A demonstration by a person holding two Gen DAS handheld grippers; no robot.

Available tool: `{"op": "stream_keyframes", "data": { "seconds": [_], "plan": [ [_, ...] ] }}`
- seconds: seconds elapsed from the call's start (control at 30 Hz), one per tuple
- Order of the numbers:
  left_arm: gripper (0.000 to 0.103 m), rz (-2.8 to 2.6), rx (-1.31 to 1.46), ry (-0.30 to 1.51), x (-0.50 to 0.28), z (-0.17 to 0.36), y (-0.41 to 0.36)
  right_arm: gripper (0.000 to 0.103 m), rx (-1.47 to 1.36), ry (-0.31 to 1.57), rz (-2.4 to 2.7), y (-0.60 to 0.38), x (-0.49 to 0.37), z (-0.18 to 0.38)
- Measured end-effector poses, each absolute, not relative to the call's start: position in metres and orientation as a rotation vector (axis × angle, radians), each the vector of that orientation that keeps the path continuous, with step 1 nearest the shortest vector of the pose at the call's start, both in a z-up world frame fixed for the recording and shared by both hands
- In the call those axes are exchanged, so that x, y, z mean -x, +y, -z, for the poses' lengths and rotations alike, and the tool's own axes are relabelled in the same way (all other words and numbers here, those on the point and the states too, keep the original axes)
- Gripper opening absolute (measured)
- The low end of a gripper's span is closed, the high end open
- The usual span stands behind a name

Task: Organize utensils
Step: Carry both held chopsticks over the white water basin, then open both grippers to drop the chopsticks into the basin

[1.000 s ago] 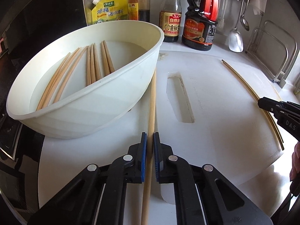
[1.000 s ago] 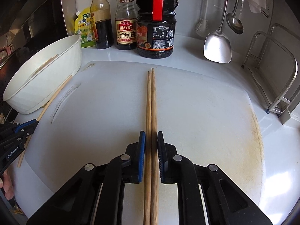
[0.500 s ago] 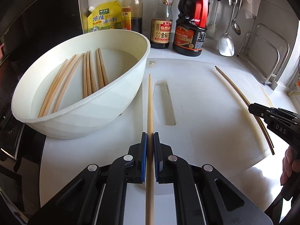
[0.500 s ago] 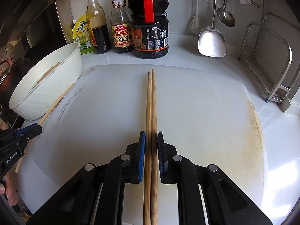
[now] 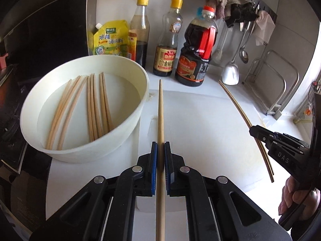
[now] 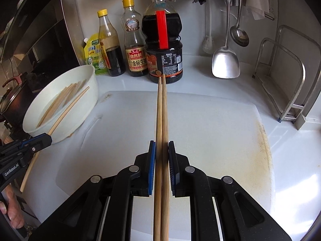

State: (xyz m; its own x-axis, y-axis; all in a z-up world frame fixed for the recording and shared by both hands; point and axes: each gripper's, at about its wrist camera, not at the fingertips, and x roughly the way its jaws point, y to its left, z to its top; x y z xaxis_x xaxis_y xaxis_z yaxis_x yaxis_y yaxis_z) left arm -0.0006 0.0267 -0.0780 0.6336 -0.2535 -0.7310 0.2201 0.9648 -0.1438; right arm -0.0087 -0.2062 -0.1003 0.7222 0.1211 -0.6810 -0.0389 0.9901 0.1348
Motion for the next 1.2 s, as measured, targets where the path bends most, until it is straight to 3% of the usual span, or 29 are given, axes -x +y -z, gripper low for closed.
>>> {"op": "stream_keyframes", "data": {
  "seconds": [0.5,0.93,1.2],
  "plan": [
    [0.007,0.074,0.072,0.695,-0.045,-0.009,0.127,0.012,-0.082,0.604,-0.317,-0.083,-0.064,0.018],
    [0.007,0.003,0.098,0.808,-0.115,0.035,0.176,0.012,-0.078,0.797,-0.397,0.018,-0.144,0.057],
    [0.008,-0.004,0.111,0.913,-0.137,0.065,0.18,0.012,-0.092,0.932,-0.376,0.029,-0.162,0.091]
  ]
}}
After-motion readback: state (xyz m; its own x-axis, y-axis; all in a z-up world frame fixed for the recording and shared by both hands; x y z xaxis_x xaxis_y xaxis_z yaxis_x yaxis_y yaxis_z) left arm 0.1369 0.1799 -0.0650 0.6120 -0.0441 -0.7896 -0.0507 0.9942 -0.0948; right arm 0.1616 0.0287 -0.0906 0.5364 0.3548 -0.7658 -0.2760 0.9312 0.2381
